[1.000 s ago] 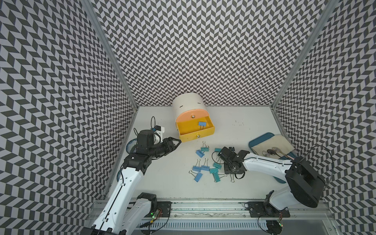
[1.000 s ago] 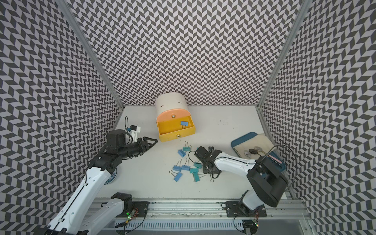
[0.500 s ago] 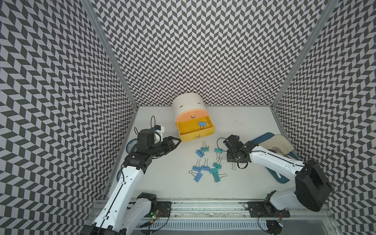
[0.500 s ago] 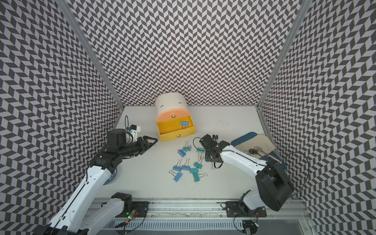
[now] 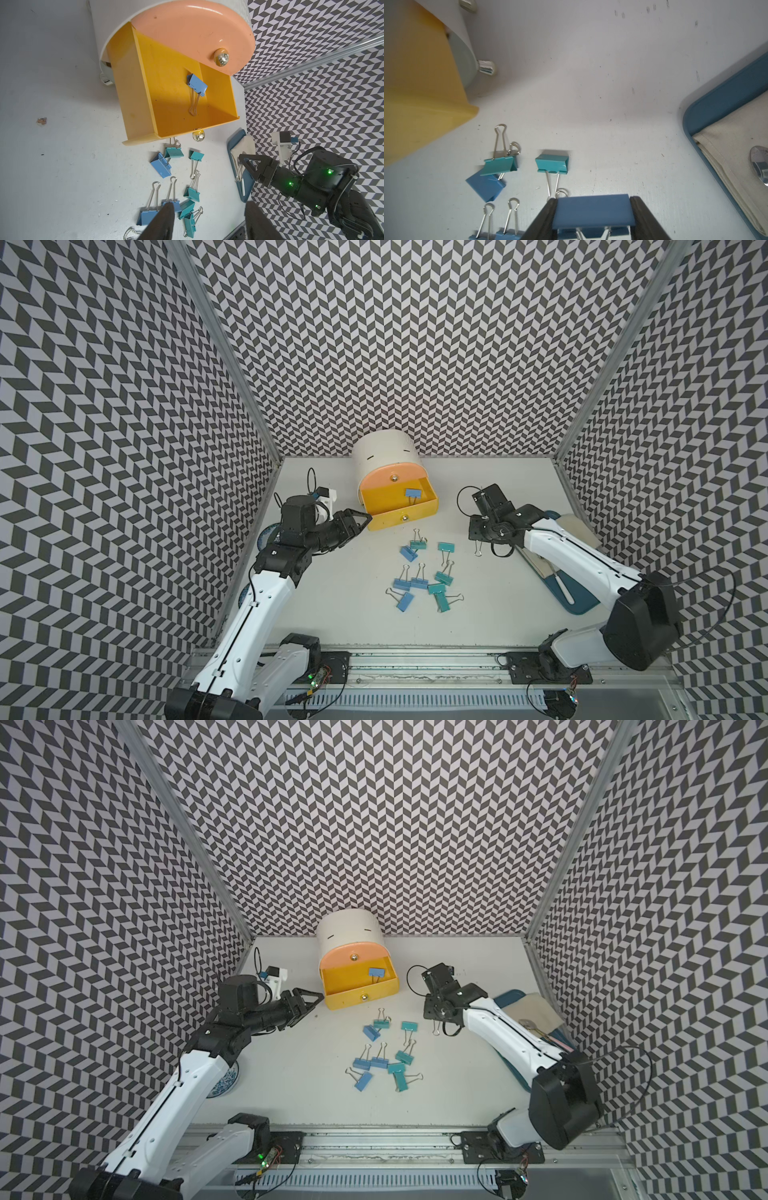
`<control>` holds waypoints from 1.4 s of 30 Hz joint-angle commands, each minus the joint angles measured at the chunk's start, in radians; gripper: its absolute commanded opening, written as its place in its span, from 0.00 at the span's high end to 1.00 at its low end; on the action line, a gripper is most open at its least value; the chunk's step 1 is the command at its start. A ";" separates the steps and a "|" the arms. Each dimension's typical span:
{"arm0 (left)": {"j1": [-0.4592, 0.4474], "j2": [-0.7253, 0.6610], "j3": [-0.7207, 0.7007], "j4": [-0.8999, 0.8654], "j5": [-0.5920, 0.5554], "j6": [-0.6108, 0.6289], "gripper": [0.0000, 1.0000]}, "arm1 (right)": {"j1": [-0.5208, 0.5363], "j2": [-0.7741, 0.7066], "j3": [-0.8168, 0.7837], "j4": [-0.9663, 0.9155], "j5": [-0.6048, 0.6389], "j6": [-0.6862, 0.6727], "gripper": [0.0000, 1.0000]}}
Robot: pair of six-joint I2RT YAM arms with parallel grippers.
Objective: Put the binder clips in the drawer according to color
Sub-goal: Pick up the binder clip at the center of the board, then place the binder clip in the drawer.
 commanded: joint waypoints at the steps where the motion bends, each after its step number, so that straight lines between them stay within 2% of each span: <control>1: -0.005 0.019 0.057 0.069 0.049 -0.023 0.42 | -0.021 -0.009 0.073 0.021 -0.067 -0.022 0.54; 10: -0.024 0.089 0.129 0.100 0.082 -0.036 0.42 | -0.051 0.013 0.204 0.084 -0.190 -0.034 0.54; 23: -0.137 0.200 0.198 0.147 0.064 -0.053 0.42 | -0.052 0.112 0.359 0.215 -0.413 -0.011 0.55; 29: -0.158 0.222 0.192 0.171 0.071 -0.065 0.43 | -0.045 0.164 0.396 0.289 -0.513 0.027 0.55; 35: -0.160 0.237 0.183 0.198 0.098 -0.078 0.43 | -0.022 0.218 0.416 0.364 -0.572 0.080 0.55; 42: -0.150 0.236 0.197 0.165 0.094 -0.048 0.43 | 0.006 0.276 0.443 0.427 -0.580 0.099 0.54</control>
